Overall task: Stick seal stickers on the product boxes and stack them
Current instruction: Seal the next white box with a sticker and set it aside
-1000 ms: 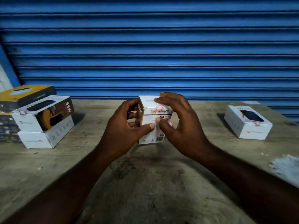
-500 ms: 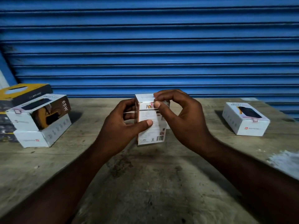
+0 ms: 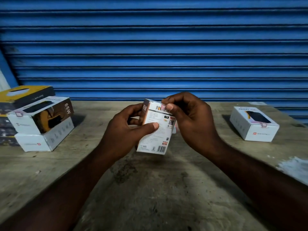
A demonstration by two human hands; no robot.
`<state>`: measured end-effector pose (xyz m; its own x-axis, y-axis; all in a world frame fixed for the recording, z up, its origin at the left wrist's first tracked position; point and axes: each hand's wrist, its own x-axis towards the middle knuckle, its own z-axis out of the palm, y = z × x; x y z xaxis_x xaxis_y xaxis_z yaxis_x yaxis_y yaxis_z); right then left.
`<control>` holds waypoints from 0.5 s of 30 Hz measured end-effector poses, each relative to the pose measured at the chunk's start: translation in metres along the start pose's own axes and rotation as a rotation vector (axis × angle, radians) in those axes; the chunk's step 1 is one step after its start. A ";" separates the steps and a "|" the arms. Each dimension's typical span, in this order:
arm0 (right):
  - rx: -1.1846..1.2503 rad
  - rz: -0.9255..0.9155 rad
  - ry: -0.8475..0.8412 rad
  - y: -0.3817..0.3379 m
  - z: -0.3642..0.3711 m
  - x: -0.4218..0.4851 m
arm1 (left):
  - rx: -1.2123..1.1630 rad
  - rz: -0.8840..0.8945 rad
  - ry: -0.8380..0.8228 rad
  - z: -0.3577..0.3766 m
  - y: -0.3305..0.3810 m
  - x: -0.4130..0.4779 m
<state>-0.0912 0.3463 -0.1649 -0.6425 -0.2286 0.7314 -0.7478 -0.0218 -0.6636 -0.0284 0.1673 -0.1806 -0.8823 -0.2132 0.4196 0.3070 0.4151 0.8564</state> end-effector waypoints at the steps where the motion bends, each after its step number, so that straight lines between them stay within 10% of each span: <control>1: 0.008 0.008 0.003 0.000 0.000 0.000 | -0.003 -0.002 0.002 0.000 0.000 0.000; 15: 0.033 0.057 0.065 -0.002 0.004 -0.001 | -0.046 -0.053 0.031 0.004 -0.002 0.000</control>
<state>-0.0885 0.3426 -0.1652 -0.6944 -0.1664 0.7001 -0.7042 -0.0431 -0.7087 -0.0305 0.1698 -0.1830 -0.8866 -0.2613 0.3815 0.2765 0.3617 0.8903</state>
